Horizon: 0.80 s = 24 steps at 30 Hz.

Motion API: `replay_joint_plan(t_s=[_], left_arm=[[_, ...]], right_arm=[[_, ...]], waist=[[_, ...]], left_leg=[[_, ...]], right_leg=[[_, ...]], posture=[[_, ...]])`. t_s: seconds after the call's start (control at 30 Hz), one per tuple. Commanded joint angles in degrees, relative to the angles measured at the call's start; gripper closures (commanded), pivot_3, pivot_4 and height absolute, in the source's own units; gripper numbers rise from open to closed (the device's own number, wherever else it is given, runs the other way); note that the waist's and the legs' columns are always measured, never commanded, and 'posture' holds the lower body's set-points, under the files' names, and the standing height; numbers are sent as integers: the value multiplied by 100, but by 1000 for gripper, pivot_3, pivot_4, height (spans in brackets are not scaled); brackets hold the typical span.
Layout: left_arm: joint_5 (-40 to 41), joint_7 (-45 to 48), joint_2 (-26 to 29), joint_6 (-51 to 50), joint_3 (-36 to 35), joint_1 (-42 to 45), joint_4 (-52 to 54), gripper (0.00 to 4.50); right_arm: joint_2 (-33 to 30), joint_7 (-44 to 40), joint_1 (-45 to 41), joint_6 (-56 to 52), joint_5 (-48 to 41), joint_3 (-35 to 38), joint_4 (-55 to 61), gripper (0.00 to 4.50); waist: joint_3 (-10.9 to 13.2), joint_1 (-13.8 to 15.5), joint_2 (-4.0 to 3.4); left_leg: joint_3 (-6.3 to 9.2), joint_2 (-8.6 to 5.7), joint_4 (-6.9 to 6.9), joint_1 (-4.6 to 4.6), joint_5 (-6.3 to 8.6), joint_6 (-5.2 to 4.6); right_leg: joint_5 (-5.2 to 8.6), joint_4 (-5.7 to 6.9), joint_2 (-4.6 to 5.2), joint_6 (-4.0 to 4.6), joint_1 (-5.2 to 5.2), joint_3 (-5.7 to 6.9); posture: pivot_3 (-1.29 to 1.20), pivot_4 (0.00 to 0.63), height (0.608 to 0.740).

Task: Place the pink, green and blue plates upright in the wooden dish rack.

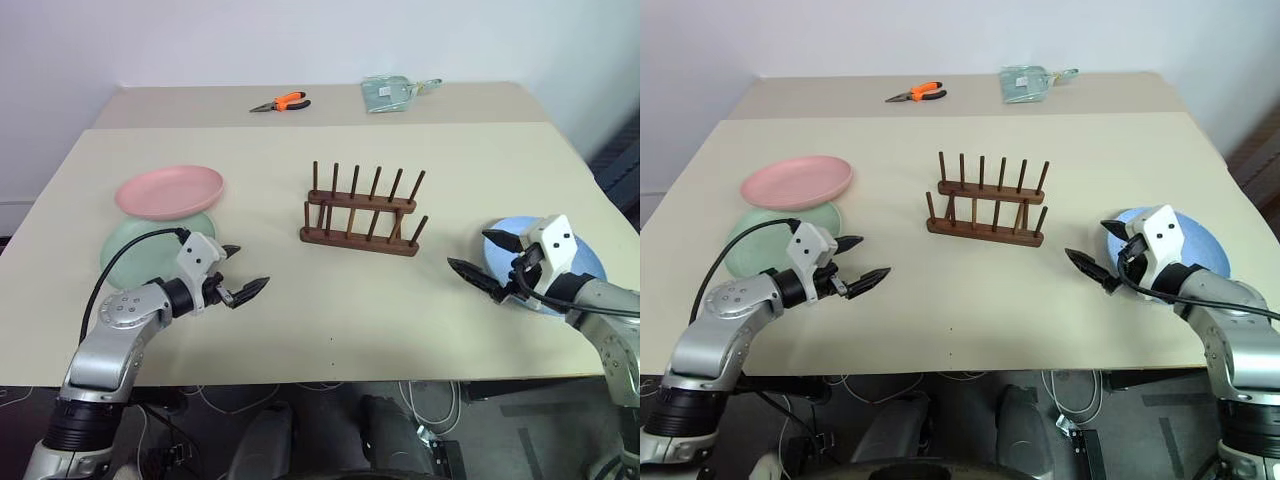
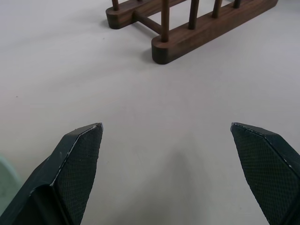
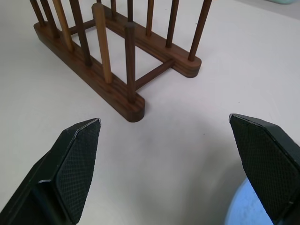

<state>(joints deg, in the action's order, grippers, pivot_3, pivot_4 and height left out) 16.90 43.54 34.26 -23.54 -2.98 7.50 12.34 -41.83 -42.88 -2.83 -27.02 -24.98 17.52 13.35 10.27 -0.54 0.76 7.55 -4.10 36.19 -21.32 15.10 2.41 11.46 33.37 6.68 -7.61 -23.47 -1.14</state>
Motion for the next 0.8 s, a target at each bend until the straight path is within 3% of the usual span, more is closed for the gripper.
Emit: replay_joint_plan(t_s=[0.03, 0.27, 0.53, 0.7, 0.8], left_arm=[[2, 11, -79, 155, 46, 182, -159, 22], [-340, 518, -265, 690, 611, 1409, -1728, 22], [-1110, 1497, -1031, 2067, 1404, 3724, -5403, 22], [-1377, 1772, -1567, 2722, 1446, 4499, -6937, 22], [-1457, 1667, -1877, 2903, 1374, 4755, -7465, 866]], right_arm=[[96, 88, -163, 248, 79, -62, 62, 0], [332, 57, -116, -6, -261, -173, 381, 0], [797, 932, 445, 158, 176, -209, 1181, 0], [989, 1287, 994, 179, 305, -138, 1617, 0], [1039, 1418, 1329, 154, 269, -26, 1932, 0]], waist=[[0, -4, 0], [0, 45, 2], [0, 132, 8], [0, 128, 11], [-1, 126, 12]], left_leg=[[0, 0, 0, 1, 0, 0], [5, -3, 4, -2, 0, 0], [2, -9, 5, -5, 0, -1], [3, -9, 5, -6, 1, -2], [3, -8, 4, -3, 1, -3]], right_leg=[[0, 0, 0, 0, 0, 1], [-4, 1, 0, -7, 2, 6], [-11, -2, 1, -20, 1, 8], [-10, -4, 2, -24, 1, 9], [3, -2, 2, -45, 2, 9]], posture=[[0, 150, 740], [0, 150, 740], [0, 150, 740], [0, 150, 740], [0, 150, 740]])
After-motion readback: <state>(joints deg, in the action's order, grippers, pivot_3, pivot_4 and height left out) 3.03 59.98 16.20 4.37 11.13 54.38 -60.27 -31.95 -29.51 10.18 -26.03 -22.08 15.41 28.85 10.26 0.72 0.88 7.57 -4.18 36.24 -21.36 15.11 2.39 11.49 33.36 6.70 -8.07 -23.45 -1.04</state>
